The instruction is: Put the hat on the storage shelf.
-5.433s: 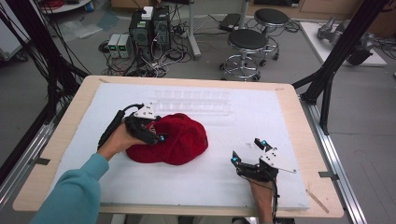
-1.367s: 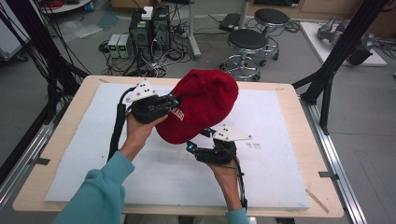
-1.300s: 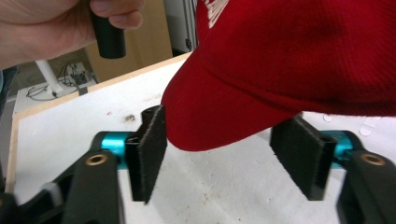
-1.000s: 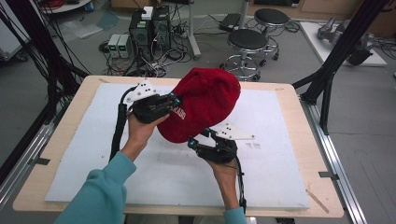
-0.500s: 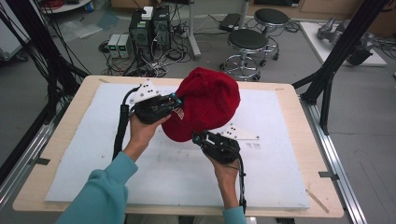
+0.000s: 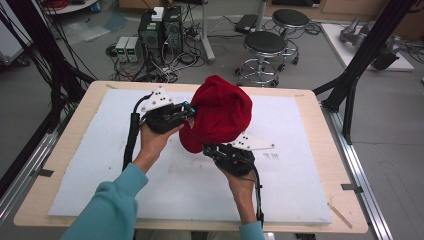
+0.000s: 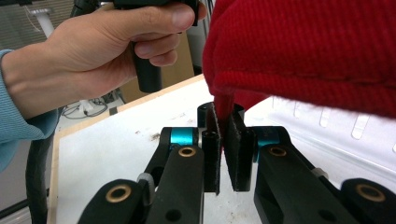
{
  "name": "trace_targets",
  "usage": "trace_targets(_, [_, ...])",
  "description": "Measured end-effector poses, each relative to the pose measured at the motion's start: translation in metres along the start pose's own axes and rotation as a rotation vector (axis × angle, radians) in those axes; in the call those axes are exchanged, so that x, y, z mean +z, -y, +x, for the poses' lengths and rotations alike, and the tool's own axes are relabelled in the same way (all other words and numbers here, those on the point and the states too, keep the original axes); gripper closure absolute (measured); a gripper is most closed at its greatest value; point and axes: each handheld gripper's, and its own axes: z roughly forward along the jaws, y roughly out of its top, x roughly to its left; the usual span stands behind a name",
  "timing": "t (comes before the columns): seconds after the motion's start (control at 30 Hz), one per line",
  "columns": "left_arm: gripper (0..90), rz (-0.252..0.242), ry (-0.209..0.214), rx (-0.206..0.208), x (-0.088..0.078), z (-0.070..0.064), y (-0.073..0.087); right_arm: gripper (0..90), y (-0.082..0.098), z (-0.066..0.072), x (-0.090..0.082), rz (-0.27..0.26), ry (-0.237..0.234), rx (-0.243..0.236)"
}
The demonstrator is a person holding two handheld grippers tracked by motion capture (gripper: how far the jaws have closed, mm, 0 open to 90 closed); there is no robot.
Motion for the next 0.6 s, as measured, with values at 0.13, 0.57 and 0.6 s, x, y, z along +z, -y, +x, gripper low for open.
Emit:
trace_targets(0.13, [84.1, 0.001, 0.003, -0.003, 0.001, 0.001, 0.002, 86.0, -0.001, 0.001, 0.000, 0.015, 0.003, -0.011])
trace_targets(0.57, [15.0, 0.055, -0.077, -0.057, -0.006, 0.012, 0.008, 86.0, -0.003, 0.002, 0.001, 0.063, 0.043, -0.051])
trace_targets(0.6, [13.5, 0.058, -0.077, -0.055, -0.008, 0.014, 0.009, 86.1, -0.004, 0.002, 0.000, 0.064, 0.048, -0.051])
